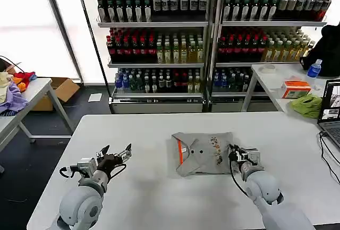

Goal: Fold and organize the clothes.

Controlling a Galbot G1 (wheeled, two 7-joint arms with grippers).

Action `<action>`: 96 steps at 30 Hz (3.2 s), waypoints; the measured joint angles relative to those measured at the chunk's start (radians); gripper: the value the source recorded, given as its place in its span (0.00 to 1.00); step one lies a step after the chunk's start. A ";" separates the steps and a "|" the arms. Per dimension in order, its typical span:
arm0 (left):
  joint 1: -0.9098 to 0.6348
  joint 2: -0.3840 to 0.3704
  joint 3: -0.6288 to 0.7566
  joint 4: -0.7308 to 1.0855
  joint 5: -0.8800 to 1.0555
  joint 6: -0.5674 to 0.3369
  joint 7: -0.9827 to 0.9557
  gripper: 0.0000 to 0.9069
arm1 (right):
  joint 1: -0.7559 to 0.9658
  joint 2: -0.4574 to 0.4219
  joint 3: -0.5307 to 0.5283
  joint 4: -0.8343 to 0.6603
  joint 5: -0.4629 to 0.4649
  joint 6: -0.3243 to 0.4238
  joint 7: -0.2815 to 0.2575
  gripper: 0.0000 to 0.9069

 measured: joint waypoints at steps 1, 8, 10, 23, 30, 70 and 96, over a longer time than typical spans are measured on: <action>0.000 -0.001 0.000 -0.003 0.000 0.000 0.001 1.00 | 0.000 0.003 0.006 0.000 -0.011 0.004 0.000 1.00; -0.001 -0.012 0.007 -0.009 0.023 -0.019 0.003 1.00 | -0.023 0.010 0.046 0.067 -0.102 0.049 0.016 1.00; -0.003 -0.018 0.011 -0.009 0.035 -0.022 0.003 1.00 | -0.040 0.011 0.047 0.099 -0.113 0.053 0.017 1.00; 0.029 -0.044 0.030 -0.007 0.098 -0.027 0.013 1.00 | -0.184 0.040 0.037 0.197 0.033 0.012 0.081 1.00; 0.035 -0.049 0.038 -0.004 0.106 -0.019 0.017 1.00 | -0.216 0.036 0.051 0.214 0.170 -0.004 0.120 1.00; 0.044 -0.045 0.000 -0.023 0.175 -0.136 0.063 1.00 | -0.323 -0.085 0.413 0.441 -0.041 0.017 0.100 1.00; 0.035 -0.069 0.013 0.007 0.257 -0.220 0.102 1.00 | -0.416 0.020 0.461 0.458 -0.075 0.080 0.113 1.00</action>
